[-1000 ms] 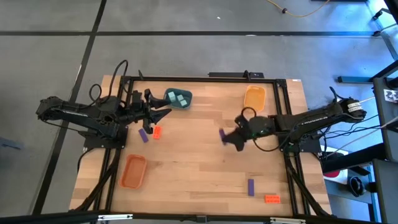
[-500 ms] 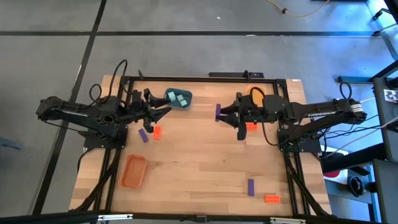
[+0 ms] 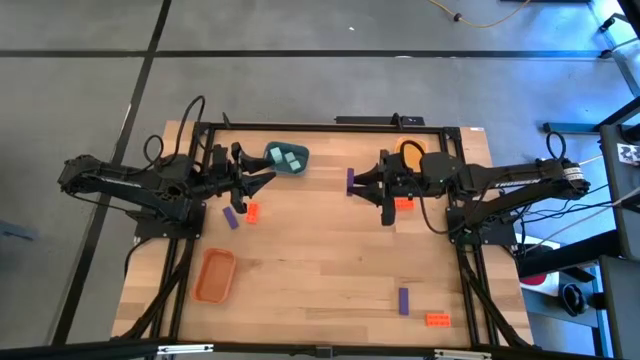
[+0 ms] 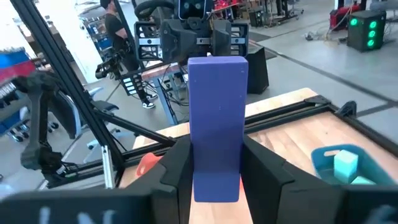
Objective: Sort & place blocks by color
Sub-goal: Put the top right purple rectangle block into the yellow bin
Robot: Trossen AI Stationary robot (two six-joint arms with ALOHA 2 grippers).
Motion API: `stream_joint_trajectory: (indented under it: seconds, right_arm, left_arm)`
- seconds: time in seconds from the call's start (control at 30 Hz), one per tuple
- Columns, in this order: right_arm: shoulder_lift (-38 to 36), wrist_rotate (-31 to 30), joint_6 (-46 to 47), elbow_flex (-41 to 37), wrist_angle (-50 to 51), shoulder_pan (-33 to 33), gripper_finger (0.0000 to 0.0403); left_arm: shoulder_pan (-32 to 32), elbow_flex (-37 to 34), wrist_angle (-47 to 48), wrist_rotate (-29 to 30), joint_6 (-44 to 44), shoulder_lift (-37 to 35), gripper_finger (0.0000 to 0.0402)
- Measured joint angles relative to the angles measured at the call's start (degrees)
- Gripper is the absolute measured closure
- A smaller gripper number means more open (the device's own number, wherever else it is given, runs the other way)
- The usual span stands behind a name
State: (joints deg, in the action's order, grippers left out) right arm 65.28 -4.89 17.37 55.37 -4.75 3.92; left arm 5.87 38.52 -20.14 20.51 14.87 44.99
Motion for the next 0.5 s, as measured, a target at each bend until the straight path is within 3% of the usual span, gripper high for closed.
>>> stream_joint_trajectory:
  seconds: [0.13,0.27,0.37,0.5]
  right_arm:
    - [0.0,-2.0,0.8,0.0,0.0,-1.4,0.0299]
    - [0.0,-3.4,2.4,0.0,3.2,-7.7,0.0299]
    - [0.0,-3.7,6.0,0.2,9.3,-15.0,0.0299]
    - [0.2,-6.0,8.9,2.9,24.9,-25.0,0.0299]
  left_arm:
    - [0.0,0.0,0.0,0.0,0.0,0.0,0.0222]
    - [0.0,0.0,0.0,0.0,0.0,0.0,0.0222]
    - [0.0,0.0,0.0,-0.2,0.0,0.0,0.0222]
    - [0.0,0.0,0.0,-0.2,0.1,0.0,0.0222]
